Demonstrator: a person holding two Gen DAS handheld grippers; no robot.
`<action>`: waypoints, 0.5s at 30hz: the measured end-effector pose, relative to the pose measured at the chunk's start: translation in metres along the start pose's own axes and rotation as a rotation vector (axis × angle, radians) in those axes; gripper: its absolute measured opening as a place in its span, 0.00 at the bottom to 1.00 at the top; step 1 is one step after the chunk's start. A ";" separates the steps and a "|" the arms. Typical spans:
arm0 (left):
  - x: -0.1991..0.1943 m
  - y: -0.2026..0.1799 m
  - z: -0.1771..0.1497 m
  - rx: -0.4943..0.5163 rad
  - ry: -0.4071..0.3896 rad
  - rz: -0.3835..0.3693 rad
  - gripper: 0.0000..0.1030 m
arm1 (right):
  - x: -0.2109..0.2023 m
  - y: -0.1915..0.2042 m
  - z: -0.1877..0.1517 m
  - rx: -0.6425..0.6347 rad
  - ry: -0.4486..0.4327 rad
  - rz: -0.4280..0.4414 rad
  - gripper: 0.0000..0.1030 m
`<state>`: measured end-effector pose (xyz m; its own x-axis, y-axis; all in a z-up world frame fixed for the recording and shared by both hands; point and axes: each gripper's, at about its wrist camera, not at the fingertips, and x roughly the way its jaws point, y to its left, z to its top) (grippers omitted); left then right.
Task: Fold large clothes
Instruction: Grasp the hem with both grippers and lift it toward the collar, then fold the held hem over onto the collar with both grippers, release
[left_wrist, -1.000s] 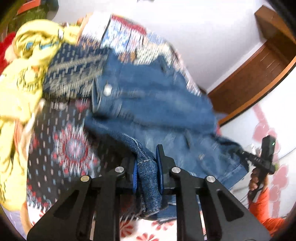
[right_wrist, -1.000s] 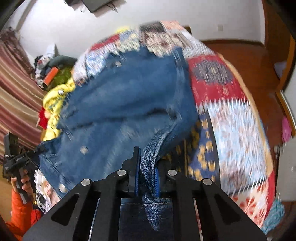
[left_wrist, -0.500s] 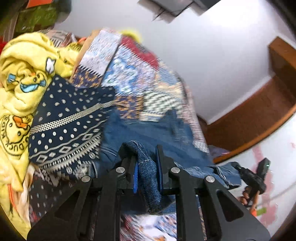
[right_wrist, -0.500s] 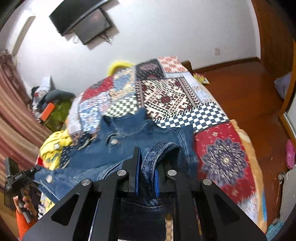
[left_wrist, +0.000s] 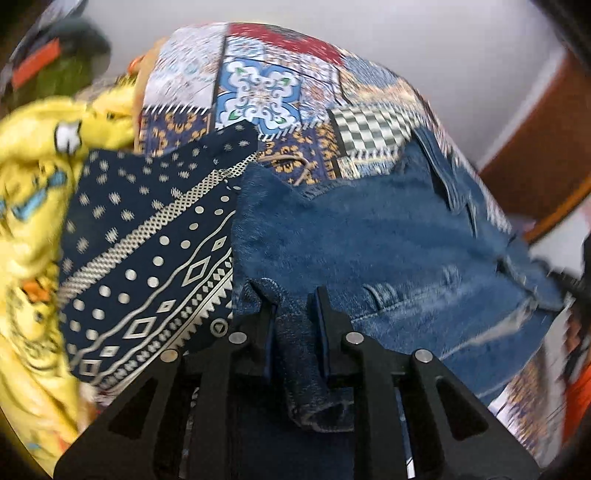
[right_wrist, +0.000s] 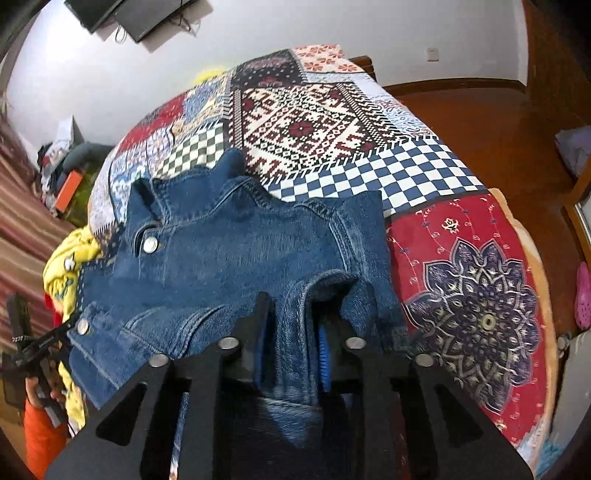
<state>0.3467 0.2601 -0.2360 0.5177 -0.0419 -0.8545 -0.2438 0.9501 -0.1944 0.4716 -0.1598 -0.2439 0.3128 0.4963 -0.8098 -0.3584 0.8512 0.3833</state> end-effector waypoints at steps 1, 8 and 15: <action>-0.002 -0.004 0.000 0.024 0.010 0.024 0.19 | -0.003 0.001 0.001 -0.012 0.014 -0.005 0.29; -0.050 -0.032 -0.009 0.116 -0.076 0.174 0.82 | -0.054 0.017 -0.009 -0.103 -0.108 -0.142 0.66; -0.096 -0.065 -0.038 0.208 -0.163 0.126 0.88 | -0.093 0.040 -0.045 -0.216 -0.160 -0.138 0.69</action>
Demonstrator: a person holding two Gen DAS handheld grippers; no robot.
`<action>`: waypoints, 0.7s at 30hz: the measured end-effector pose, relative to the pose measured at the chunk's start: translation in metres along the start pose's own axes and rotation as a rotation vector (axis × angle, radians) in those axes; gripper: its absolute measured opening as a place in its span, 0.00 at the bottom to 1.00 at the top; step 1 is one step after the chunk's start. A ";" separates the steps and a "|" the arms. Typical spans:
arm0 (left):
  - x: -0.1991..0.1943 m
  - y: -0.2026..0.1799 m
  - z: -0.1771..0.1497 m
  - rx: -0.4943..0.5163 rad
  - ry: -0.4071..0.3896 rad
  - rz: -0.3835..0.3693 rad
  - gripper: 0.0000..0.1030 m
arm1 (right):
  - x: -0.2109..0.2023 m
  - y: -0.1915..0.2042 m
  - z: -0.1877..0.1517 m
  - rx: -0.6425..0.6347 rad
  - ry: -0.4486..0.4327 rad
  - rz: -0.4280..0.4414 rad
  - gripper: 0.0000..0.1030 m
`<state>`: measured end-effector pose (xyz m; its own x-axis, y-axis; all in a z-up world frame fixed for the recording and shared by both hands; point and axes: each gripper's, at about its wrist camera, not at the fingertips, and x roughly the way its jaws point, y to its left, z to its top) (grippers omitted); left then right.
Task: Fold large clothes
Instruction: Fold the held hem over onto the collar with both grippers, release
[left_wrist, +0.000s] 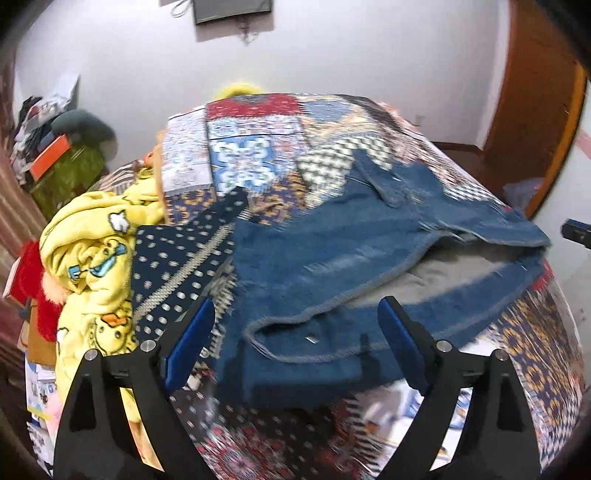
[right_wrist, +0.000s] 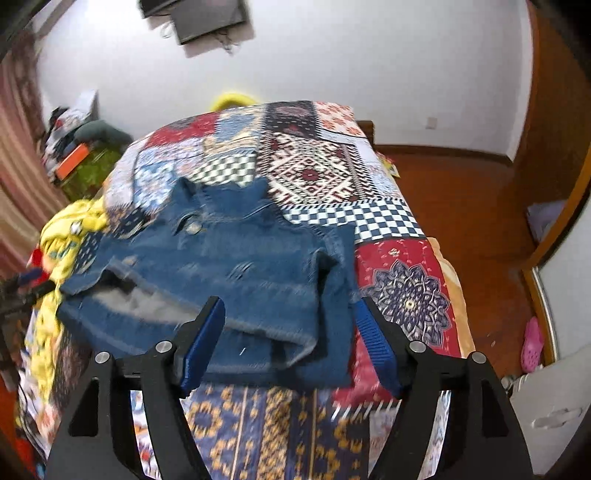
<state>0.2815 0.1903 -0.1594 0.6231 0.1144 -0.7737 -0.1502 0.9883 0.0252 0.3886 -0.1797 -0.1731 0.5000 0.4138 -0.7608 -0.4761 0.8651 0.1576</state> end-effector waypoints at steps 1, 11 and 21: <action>-0.002 -0.007 -0.005 0.013 0.007 -0.016 0.88 | -0.003 0.006 -0.006 -0.018 -0.004 0.005 0.70; 0.047 -0.066 -0.043 0.092 0.160 -0.134 0.88 | 0.043 0.069 -0.056 -0.141 0.119 0.078 0.73; 0.086 -0.052 0.000 0.048 0.110 -0.105 0.88 | 0.086 0.083 -0.025 -0.135 0.117 0.036 0.73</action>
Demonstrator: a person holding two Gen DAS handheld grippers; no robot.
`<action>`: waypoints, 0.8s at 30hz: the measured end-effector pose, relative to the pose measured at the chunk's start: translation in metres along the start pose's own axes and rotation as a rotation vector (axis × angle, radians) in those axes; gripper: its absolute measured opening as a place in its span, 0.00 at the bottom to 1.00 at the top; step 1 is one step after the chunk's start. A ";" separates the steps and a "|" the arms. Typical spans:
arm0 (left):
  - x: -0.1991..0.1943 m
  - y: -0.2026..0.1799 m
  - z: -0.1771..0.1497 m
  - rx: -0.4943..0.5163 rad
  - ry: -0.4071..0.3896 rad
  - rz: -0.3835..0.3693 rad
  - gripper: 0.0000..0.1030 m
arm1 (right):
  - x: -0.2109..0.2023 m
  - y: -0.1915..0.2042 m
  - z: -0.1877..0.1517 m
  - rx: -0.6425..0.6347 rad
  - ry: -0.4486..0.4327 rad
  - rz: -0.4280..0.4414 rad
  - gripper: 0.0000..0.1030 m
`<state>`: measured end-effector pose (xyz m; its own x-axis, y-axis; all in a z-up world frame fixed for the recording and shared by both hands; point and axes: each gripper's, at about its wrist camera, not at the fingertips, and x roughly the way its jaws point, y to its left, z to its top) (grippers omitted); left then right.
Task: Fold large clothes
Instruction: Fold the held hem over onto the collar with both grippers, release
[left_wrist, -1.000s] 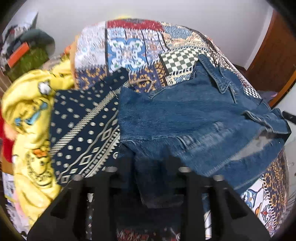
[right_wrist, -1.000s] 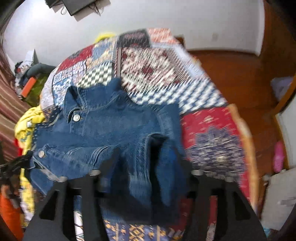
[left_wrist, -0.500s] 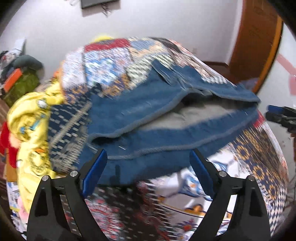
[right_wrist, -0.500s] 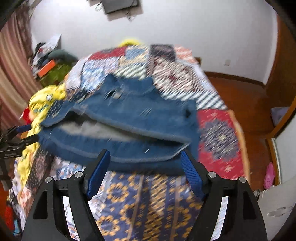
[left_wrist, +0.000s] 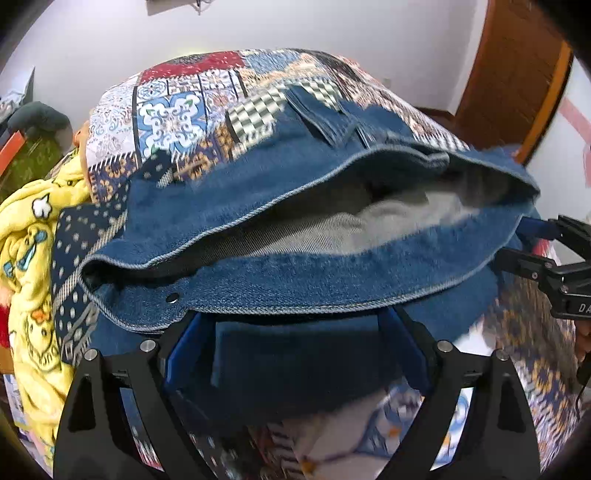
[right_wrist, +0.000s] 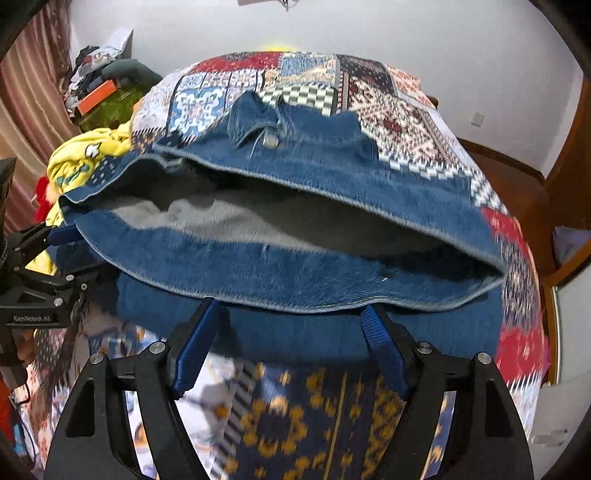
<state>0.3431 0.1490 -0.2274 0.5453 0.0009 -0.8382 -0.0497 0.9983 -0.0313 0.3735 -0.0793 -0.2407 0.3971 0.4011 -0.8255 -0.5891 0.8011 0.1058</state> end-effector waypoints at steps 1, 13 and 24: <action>0.003 0.003 0.008 0.003 -0.007 0.008 0.88 | 0.001 -0.001 0.006 0.002 -0.004 0.006 0.73; 0.005 0.063 0.094 -0.095 -0.142 0.197 0.87 | -0.008 -0.023 0.094 0.086 -0.182 -0.102 0.73; -0.018 0.062 0.033 -0.060 -0.050 0.065 0.87 | -0.017 -0.021 0.056 0.070 -0.111 -0.037 0.77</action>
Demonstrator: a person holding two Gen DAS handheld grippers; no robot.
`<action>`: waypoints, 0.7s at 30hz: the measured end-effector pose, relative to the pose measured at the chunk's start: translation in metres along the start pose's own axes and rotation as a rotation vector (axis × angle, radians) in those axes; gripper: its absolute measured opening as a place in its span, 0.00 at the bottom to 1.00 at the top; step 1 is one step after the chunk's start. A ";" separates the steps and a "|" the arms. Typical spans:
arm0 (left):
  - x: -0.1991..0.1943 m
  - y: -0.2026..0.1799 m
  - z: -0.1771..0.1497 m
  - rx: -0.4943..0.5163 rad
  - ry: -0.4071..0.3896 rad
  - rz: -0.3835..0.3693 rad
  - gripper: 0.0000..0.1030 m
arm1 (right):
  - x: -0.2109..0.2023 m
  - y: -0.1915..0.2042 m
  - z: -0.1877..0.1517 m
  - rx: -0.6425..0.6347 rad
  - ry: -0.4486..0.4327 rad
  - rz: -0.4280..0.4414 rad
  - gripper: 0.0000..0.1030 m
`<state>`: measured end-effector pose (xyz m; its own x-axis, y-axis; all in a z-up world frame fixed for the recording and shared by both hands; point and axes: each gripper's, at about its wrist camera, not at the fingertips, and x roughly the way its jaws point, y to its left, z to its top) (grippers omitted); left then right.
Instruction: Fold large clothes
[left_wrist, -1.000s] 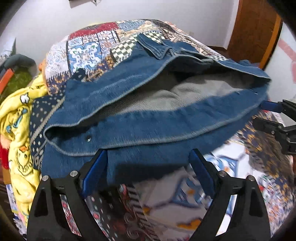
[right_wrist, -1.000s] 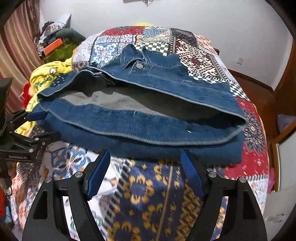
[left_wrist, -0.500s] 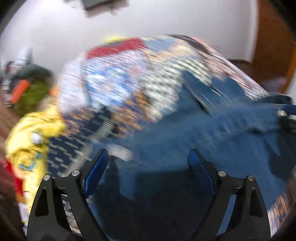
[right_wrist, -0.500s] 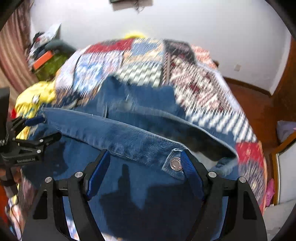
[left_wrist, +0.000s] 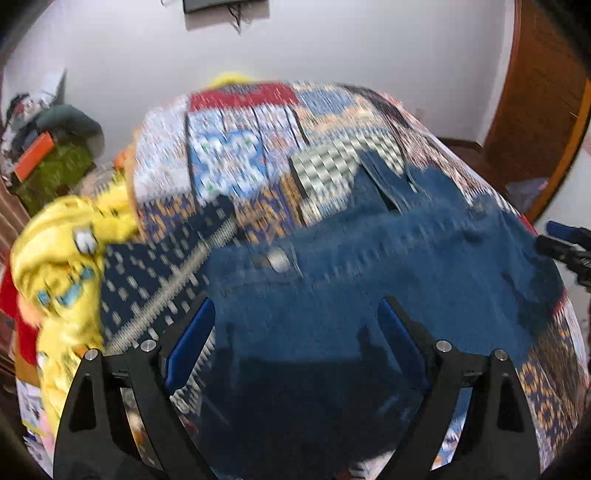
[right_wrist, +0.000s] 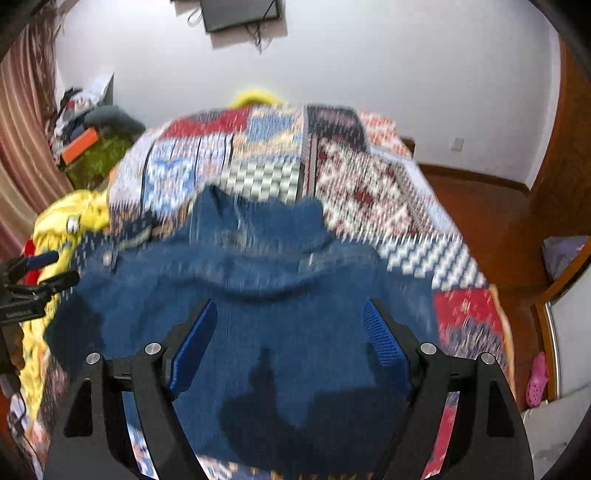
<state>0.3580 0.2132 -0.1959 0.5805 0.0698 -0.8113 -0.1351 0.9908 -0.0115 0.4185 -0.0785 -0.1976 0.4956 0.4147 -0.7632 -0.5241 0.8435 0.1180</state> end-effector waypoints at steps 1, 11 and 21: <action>0.001 -0.004 -0.007 0.001 0.015 -0.015 0.87 | 0.005 0.002 -0.006 -0.007 0.020 0.003 0.77; 0.033 -0.036 -0.050 0.026 0.048 -0.035 0.95 | 0.036 0.023 -0.050 -0.104 0.126 0.002 0.77; 0.001 -0.010 -0.076 0.023 -0.001 0.011 0.95 | -0.005 -0.032 -0.065 -0.045 0.055 -0.119 0.78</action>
<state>0.2990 0.1945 -0.2412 0.5795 0.0808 -0.8109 -0.1233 0.9923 0.0107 0.3874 -0.1295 -0.2387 0.5176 0.2925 -0.8041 -0.4954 0.8687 -0.0030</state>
